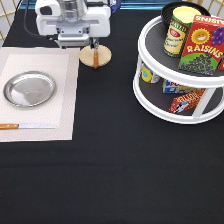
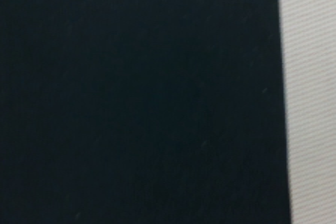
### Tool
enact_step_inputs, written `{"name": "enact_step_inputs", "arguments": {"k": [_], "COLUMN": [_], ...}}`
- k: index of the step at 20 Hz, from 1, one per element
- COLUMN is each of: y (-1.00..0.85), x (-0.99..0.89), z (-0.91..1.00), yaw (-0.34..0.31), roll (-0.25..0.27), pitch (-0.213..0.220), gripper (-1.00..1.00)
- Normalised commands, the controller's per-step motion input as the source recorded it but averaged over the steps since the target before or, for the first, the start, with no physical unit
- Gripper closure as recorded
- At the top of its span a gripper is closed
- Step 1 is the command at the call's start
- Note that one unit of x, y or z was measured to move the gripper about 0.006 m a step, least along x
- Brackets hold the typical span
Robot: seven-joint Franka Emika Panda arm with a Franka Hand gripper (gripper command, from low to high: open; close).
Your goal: Arrange plate and fork
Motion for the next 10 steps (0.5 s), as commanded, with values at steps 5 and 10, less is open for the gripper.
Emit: {"name": "enact_step_inputs", "arguments": {"k": [5,10], "y": [0.39,0.28], "x": [-0.94,-0.95], "z": [-0.24,-0.36], "yaw": [0.000,0.005], "roll": [-0.039,-0.028], "pitch": [-0.180,-0.158], "gripper": [-1.00,-1.00]}}
